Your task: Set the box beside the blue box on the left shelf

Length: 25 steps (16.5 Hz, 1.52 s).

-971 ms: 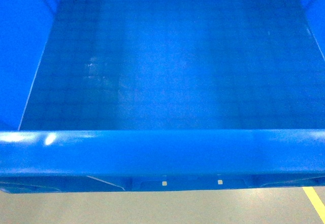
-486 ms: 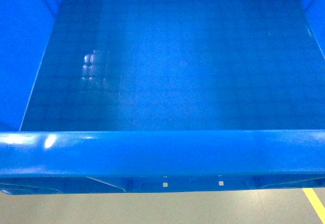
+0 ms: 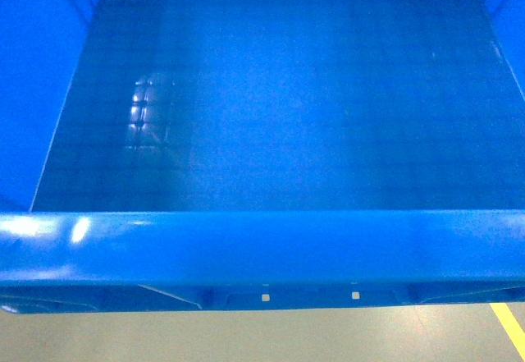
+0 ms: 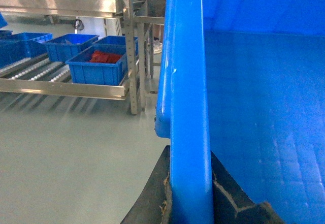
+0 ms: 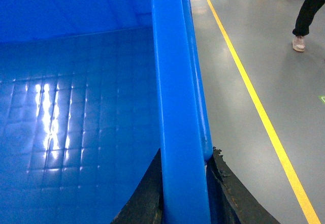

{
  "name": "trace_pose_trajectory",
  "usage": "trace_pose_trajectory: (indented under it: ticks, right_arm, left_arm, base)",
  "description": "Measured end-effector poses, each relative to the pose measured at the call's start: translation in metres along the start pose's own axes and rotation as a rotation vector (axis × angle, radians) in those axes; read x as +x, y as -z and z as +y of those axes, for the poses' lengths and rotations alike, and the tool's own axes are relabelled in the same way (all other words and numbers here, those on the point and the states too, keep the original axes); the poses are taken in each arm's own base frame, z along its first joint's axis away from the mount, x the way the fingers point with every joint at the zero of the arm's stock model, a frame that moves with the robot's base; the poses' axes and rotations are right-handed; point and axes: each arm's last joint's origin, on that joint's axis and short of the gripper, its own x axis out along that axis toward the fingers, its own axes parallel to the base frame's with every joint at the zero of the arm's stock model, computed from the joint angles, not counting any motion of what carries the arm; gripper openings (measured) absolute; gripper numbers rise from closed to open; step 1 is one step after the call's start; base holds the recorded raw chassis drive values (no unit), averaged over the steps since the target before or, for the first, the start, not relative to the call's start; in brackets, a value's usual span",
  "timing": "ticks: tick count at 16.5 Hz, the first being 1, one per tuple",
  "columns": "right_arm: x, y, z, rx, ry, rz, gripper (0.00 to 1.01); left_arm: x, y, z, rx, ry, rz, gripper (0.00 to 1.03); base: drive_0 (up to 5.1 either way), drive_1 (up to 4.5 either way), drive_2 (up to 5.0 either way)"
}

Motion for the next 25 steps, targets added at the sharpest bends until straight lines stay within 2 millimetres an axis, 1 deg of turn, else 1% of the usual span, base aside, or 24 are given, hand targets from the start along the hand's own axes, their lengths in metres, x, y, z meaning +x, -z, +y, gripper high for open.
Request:
trace_pose_trajectory:
  ticks: [25]
  right_arm:
    - [-0.0001,-0.0001,0.0,0.0,0.0,-0.001,0.15]
  left_arm:
    - [0.0,0.0001,0.0001,0.0,0.0,0.0,0.1]
  base:
    - [0.0,4.13,-4.1]
